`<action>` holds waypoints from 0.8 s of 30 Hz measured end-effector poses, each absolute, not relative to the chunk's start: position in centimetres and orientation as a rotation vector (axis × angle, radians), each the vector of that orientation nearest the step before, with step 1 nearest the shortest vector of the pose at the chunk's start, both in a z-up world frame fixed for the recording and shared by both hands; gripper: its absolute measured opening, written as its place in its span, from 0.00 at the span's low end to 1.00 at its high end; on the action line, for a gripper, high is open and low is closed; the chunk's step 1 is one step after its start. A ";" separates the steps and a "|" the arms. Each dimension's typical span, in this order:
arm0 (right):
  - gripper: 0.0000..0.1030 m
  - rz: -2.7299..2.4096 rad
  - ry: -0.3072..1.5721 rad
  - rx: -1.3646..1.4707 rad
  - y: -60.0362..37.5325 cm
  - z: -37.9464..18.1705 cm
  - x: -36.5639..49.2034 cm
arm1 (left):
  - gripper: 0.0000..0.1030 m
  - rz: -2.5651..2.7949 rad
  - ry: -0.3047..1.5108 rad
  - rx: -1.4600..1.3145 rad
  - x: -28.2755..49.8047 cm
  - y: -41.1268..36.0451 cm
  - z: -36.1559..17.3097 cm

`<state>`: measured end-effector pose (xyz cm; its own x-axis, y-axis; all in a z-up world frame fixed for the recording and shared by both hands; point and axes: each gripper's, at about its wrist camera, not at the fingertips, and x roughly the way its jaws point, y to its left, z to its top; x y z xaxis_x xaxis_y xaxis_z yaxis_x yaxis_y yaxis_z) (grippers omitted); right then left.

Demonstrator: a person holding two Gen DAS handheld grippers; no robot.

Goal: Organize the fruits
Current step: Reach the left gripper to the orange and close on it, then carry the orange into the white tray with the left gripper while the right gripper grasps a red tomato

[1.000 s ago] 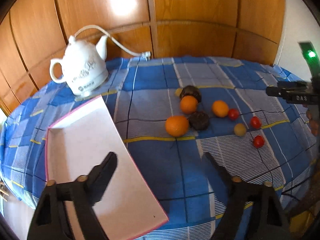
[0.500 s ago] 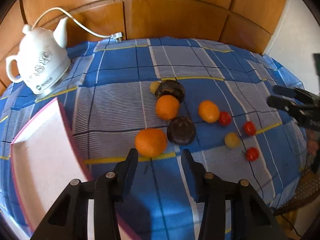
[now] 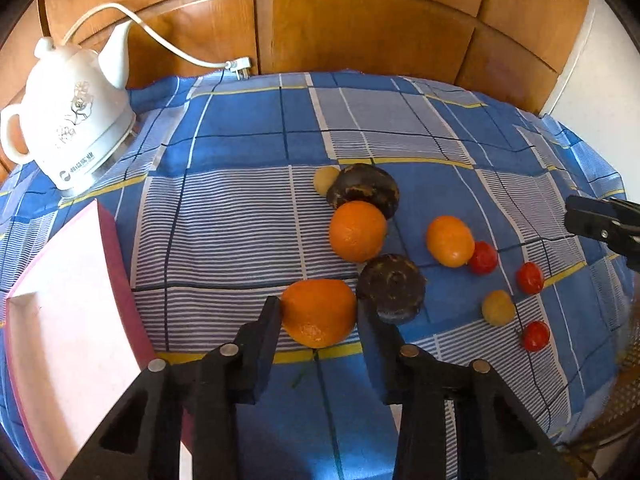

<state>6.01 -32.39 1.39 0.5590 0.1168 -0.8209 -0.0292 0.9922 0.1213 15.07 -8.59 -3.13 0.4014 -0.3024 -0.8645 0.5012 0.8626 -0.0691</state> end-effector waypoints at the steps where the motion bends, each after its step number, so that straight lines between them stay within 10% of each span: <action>1: 0.37 0.092 0.977 0.105 -32.4 1.3 6.0 | 0.37 -0.518 1.036 0.206 14.8 -8.5 -3.1; 24: 0.24 0.155 1.191 -0.084 -28.5 -4.7 6.6 | 0.38 -0.213 0.913 -0.106 16.8 8.1 2.0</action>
